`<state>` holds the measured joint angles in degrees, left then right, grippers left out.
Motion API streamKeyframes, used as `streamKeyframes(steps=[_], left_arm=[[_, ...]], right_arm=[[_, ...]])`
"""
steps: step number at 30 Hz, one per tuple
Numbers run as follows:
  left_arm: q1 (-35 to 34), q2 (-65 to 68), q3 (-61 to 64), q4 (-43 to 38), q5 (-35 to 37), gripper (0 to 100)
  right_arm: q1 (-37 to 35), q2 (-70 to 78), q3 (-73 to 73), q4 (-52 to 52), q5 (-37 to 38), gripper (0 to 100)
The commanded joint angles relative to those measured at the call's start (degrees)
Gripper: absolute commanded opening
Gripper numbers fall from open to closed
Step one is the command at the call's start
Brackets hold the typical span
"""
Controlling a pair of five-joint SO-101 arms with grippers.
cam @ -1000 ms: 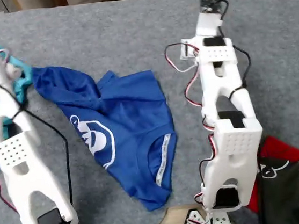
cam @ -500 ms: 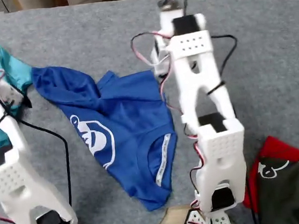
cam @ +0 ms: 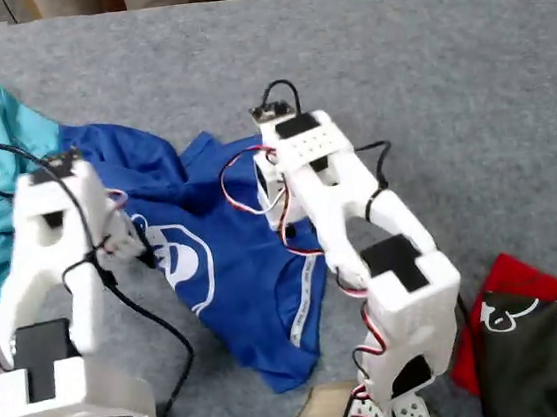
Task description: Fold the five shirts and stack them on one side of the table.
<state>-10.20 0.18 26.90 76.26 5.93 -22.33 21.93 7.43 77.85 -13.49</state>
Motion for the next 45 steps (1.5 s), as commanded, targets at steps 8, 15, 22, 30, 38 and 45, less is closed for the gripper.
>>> streamKeyframes(steps=[8, 15, 22, 30, 38, 45], left_arm=[[8.9, -2.9, 5.6, -9.0, 7.1, 22], [8.5, -2.9, 5.9, -9.0, 7.0, 22], [8.4, -2.9, 5.9, -8.9, 7.0, 22], [8.9, -2.9, 5.7, -8.9, 3.4, 22], [8.5, -2.9, 1.6, -9.0, 3.6, 22], [8.4, -2.6, 2.4, -14.9, 3.8, 23]], right_arm=[[4.1, 8.4, -1.8, 2.6, 6.0, 0.3], [10.2, 1.4, 9.2, 6.3, 11.7, 0.4], [16.9, -17.7, 27.5, 6.4, 19.4, 0.4], [21.3, -30.1, 35.6, 6.0, 25.1, 0.6], [25.5, -30.5, 27.8, 16.7, 32.5, 20.3], [30.9, -29.8, 7.0, 24.4, 33.8, 20.6]])
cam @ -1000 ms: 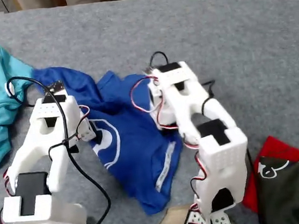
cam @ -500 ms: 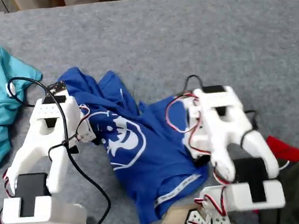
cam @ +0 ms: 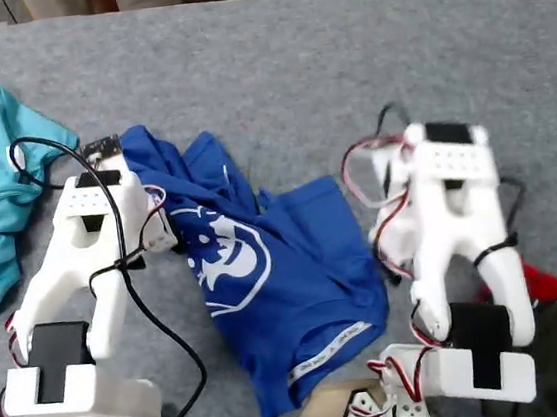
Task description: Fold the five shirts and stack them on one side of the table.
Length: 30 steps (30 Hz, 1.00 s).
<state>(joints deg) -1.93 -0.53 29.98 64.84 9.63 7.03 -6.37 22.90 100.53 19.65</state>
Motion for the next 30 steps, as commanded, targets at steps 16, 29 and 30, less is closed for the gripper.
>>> streamKeyframes(steps=[16, 29, 30], left_arm=[[-6.2, 2.3, 2.7, -12.5, 0.3, 22], [-5.8, 2.3, 2.3, -12.5, 0.2, 22], [-5.8, 2.3, 2.3, -12.5, 0.2, 22]], right_arm=[[-14.6, 47.2, -59.2, 1.5, -14.8, 20.6], [-17.8, 62.8, -75.7, 1.7, -19.3, 20.6], [-18.0, 62.7, -75.7, 1.7, -19.9, 20.6]])
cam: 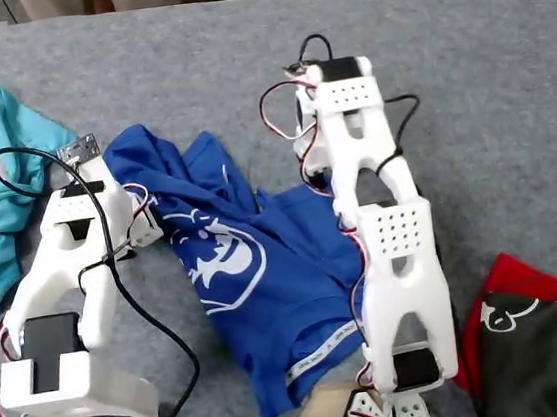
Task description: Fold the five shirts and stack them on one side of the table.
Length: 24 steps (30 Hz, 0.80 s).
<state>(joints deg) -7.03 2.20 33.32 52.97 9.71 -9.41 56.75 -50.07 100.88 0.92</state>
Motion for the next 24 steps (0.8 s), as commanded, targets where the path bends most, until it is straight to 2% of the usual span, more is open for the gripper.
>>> streamKeyframes(steps=[1, 10, 15, 22, 24], left_arm=[[-0.7, -0.4, -1.1, -0.6, 0.1, 22], [-0.7, -0.4, -0.9, -0.7, 0.1, 22], [-1.0, -0.4, -0.7, -0.6, 0.1, 22], [-1.0, -0.4, -0.6, -0.6, 0.1, 22], [-1.0, -0.4, -0.6, -0.6, 0.1, 22]], right_arm=[[-1.6, -0.7, -2.7, 1.4, -1.8, 20.6], [-2.3, 2.5, -2.4, 1.1, -2.4, 20.0], [-2.1, 5.7, -3.9, 1.2, -2.4, 8.0], [-2.0, 6.1, -4.8, 1.3, -2.4, 7.1], [-1.9, 6.1, -4.8, 1.3, -2.0, 3.4]])
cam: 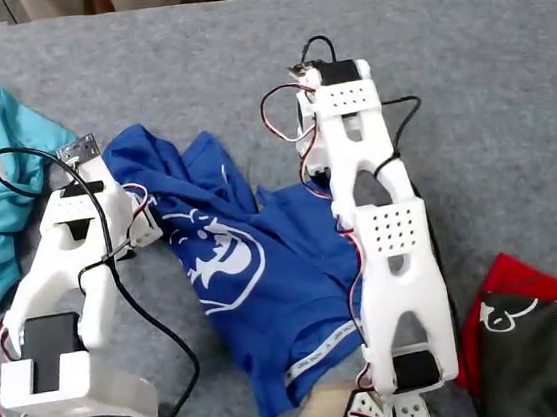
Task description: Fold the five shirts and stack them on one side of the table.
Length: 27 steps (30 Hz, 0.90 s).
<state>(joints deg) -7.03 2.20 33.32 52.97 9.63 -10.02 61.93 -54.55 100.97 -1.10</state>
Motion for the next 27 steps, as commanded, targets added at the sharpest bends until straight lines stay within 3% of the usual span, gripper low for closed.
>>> streamKeyframes(steps=[1, 12, 17, 27], left_arm=[[-1.0, -0.4, -0.6, -0.6, 0.2, 22], [-1.0, -0.4, -0.7, -0.6, 0.2, 22], [-1.1, -0.4, -0.8, -0.6, 0.2, 22], [-5.5, -0.4, -7.6, 4.7, 7.1, 23]], right_arm=[[-1.3, 0.9, -0.3, 1.2, 0.0, 1.8], [5.1, -1.5, -2.9, 1.3, -0.6, 0.8], [9.5, -5.1, -6.0, 0.7, -7.7, 0.8], [32.1, -0.7, -13.9, -15.6, -20.8, 0.8]])
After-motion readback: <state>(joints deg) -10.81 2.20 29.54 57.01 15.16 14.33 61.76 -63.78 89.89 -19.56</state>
